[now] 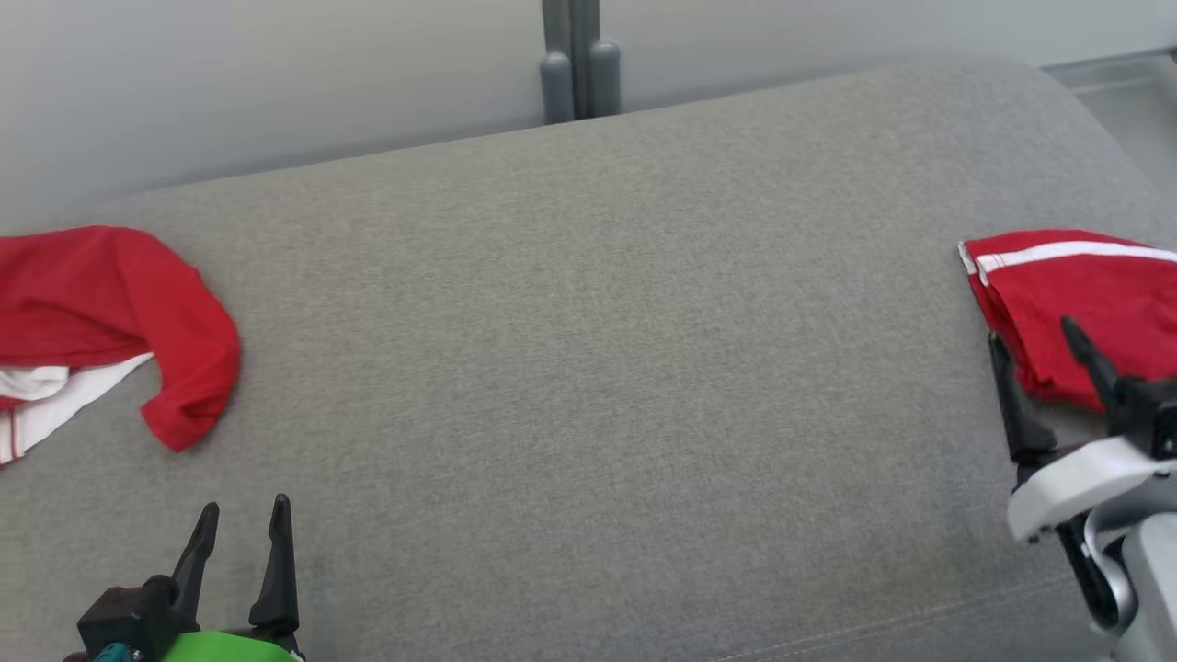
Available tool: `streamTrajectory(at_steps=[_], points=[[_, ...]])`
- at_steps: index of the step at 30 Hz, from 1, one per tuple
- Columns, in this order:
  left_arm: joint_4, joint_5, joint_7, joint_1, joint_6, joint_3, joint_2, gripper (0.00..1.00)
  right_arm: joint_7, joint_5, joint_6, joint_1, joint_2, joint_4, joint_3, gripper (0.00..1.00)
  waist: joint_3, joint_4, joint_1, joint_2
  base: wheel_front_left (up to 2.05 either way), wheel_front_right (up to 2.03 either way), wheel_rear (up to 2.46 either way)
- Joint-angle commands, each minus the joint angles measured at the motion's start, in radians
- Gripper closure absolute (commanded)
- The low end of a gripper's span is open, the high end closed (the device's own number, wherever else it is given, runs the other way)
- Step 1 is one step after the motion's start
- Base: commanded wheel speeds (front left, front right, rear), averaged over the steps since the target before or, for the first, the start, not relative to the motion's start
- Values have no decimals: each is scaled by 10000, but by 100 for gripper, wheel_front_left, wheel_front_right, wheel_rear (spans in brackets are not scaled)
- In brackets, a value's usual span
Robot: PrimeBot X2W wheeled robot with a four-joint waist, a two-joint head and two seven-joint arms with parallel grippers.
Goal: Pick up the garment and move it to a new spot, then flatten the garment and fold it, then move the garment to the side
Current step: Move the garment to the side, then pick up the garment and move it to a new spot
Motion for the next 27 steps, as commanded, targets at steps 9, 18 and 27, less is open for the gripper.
streamTrajectory(at_steps=[9,18,27], points=[[499,583,-76,-164,-322,265,-304,0,-28,-2838,-11,3061,2227,-2244,-1697,0,-1115,1645,1,-1,0,0,0],[828,923,-78,-11,-450,644,-527,0,-30,-3555,-11,3759,3165,-2567,-2084,0,-1281,1732,1,-1,0,0,0],[1114,1069,-77,-106,-497,908,-591,0,-31,-3742,-11,3633,3375,-2525,-2176,0,-1331,1742,1,-1,0,0,0]])
